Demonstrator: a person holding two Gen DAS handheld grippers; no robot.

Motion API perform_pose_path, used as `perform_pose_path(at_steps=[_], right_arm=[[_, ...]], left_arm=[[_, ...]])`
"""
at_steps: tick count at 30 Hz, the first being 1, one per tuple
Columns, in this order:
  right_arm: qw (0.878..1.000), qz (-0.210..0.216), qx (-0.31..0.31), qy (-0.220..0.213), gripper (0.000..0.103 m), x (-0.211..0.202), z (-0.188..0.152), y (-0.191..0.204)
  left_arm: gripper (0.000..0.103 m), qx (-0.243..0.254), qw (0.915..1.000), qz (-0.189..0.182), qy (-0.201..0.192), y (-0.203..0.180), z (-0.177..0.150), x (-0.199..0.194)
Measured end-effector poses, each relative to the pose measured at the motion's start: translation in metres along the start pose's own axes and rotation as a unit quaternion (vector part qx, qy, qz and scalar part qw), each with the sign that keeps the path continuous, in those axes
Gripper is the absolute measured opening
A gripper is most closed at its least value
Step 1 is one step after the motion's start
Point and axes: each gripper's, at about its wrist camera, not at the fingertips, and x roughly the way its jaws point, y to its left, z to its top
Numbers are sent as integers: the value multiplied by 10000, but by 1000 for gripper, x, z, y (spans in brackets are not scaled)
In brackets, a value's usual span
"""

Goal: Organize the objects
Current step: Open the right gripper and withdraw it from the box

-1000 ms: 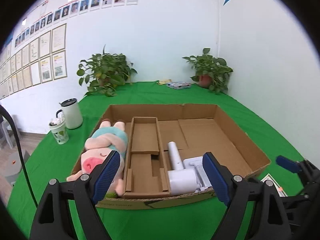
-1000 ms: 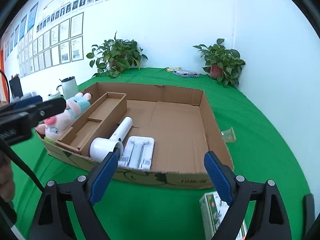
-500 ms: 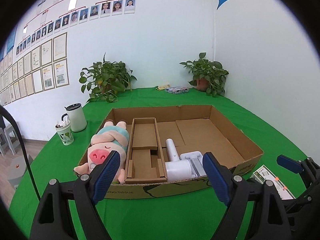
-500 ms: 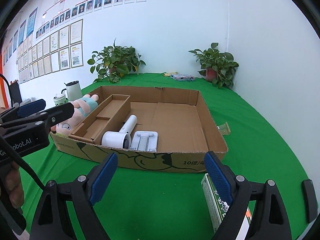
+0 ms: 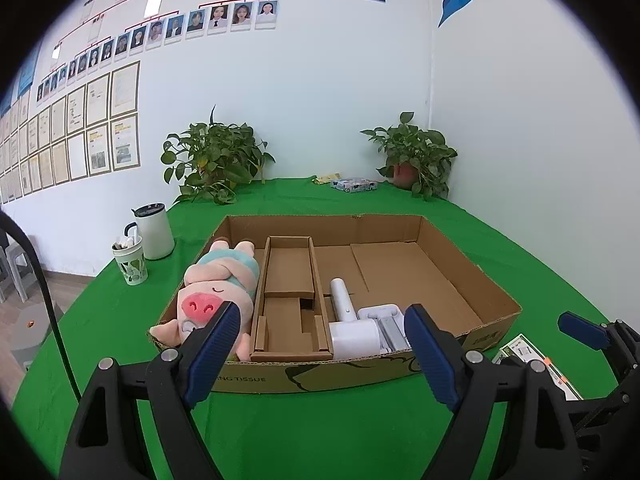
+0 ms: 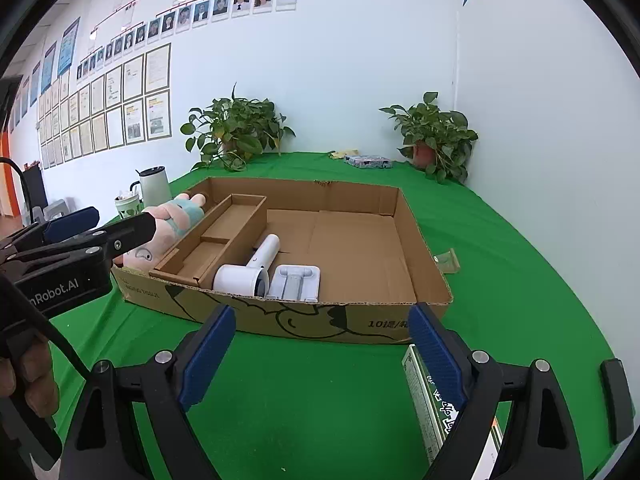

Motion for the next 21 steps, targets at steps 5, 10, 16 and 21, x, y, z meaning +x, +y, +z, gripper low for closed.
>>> perform_pose_path(at_steps=[5, 10, 16, 21], right_arm=[[9999, 90, 108, -58, 51, 0, 0, -5], [9998, 129, 173, 50, 56, 4, -6, -9], [9996, 21, 271, 46, 102, 3, -12, -21], [9990, -168, 348, 242, 102, -3, -28, -47]], left_arm=[[57, 23, 9999, -94, 88, -1, -1, 3], [10, 132, 9986, -219, 471, -5, -11, 15], [93, 37, 9991, -252, 332, -7, -16, 13], [93, -143, 9971, -347, 665, 2, -23, 23]])
